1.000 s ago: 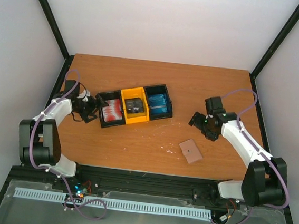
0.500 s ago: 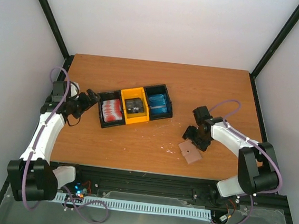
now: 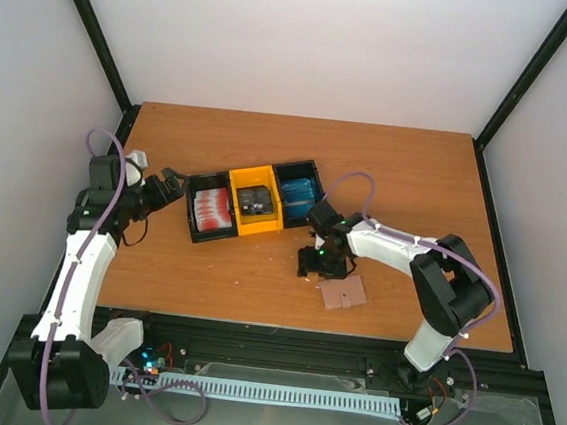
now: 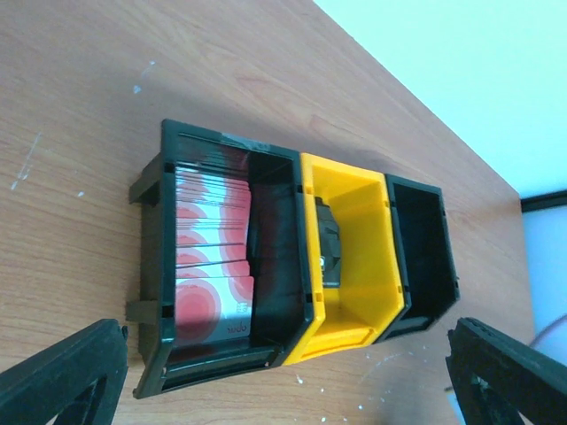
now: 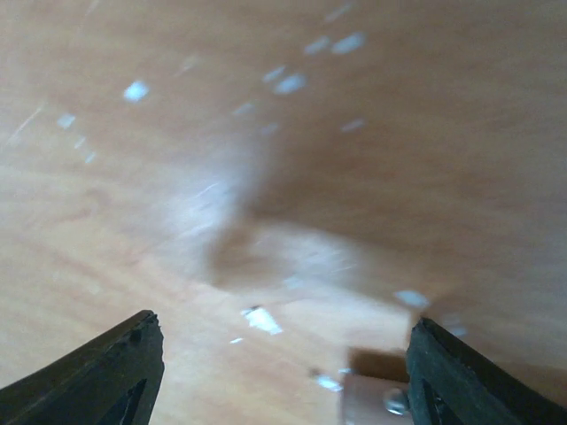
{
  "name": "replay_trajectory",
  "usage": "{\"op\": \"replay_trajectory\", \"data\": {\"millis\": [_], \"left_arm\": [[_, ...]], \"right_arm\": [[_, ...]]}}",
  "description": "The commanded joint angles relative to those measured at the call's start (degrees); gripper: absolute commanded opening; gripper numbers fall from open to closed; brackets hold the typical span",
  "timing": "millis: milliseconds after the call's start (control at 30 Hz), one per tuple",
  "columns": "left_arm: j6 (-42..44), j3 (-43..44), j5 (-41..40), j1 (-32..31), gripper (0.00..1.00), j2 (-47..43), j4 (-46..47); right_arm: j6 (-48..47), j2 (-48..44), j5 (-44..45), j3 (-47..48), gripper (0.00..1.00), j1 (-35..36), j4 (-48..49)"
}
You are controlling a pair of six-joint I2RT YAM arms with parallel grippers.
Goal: Put the credit cards into the card holder
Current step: Adjust the card holder at the center of the board.
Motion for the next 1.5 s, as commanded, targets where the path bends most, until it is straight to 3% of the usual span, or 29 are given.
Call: {"op": "replay_trajectory", "data": {"millis": [0,100,200,367,467,567,800,1000,1267,1467], "left_arm": [[4.4,1.1,5.1,-0.2,1.0,-1.9,-0.2],[6.6,0.1,15.2,-0.4,1.0,-2.7,1.3],[5.4,-2.7,20.8,-1.8,1.0,-4.9,4.3],[2.9,-5.9,25.1,-4.8,1.0,-7.4,7.4],[2.4,-7.5,26.4,-5.9,1.0,-8.5,7.7],[3.0,-8.5,27.5,-7.2,1.0,-8.9,6.9],[2.3,-10.8,29.5,-11.9,1.0,-8.4,10.4],[1.4,-11.1,29.6,-18.2,1.0,-2.7,13.6],[-1.8,-10.3,25.6,-28.8,1.0,9.1,19.1],[-0.7,-10.0,22.0,-35.3,0.97,18.4,27.1]], "right_arm": [[0.1,0.6,-3.8,0.7,0.75,5.1,-0.5],[5.9,-3.6,-2.1,0.2,0.76,5.4,-1.3],[15.5,-11.5,8.1,-0.9,0.81,5.4,-3.1],[31.7,-24.8,16.4,-9.2,0.82,5.4,-10.0],[40.8,-30.5,18.0,-15.3,0.8,5.3,-16.4],[45.0,-35.5,17.3,-20.9,0.76,5.3,-15.9],[41.2,-37.1,12.0,-26.0,0.52,-0.6,-5.3],[33.3,-33.0,8.6,-26.7,0.5,-5.8,3.2],[28.6,-25.3,1.0,-25.6,0.45,-6.2,11.8],[24.1,-22.8,-0.3,-25.1,0.36,-6.2,14.8]]}}
